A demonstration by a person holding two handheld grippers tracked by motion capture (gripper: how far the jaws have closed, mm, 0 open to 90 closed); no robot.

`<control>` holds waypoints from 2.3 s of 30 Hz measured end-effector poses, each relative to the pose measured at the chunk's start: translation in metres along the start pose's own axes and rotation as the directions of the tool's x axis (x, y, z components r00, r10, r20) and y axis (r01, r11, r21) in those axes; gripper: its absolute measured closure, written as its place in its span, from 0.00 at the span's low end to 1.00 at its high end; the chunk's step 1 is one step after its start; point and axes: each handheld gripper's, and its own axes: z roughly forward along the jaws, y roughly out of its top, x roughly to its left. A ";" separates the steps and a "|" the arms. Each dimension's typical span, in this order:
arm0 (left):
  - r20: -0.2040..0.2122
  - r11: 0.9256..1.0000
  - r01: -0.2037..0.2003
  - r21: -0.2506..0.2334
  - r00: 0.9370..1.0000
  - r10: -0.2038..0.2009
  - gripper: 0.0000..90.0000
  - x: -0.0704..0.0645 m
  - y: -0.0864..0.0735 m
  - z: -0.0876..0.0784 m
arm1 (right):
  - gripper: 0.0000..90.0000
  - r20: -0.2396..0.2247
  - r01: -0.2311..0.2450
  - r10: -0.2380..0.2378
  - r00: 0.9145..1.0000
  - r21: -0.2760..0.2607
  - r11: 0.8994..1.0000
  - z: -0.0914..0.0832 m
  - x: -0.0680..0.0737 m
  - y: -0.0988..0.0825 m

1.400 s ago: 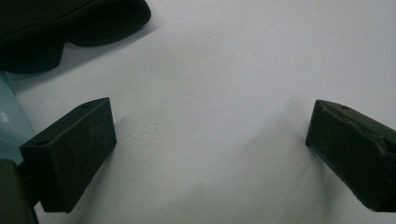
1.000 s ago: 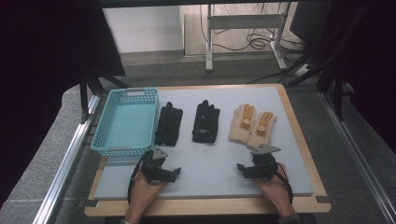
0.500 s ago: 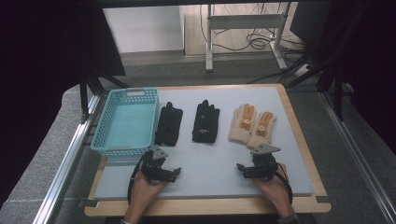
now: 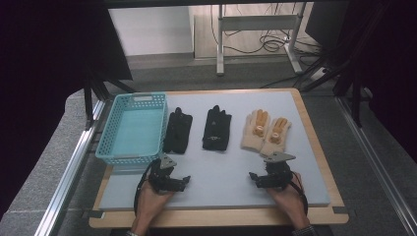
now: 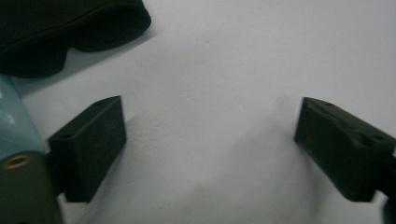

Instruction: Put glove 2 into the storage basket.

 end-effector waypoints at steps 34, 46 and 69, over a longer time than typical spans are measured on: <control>-0.383 0.996 0.034 0.086 0.924 0.002 0.61 0.007 0.077 0.056 | 0.17 0.000 0.001 -0.001 1.000 -0.001 1.000 0.000 0.000 0.000; -0.258 0.998 0.054 -0.018 0.965 -0.057 0.97 -0.005 0.084 0.026 | 0.17 0.000 0.002 -0.002 1.000 -0.001 1.000 0.000 0.000 0.000; 0.011 0.992 0.017 -0.128 1.000 -0.016 0.29 -0.005 0.005 -0.029 | 0.30 -0.034 0.009 -0.010 0.999 -0.006 1.000 0.002 0.006 0.009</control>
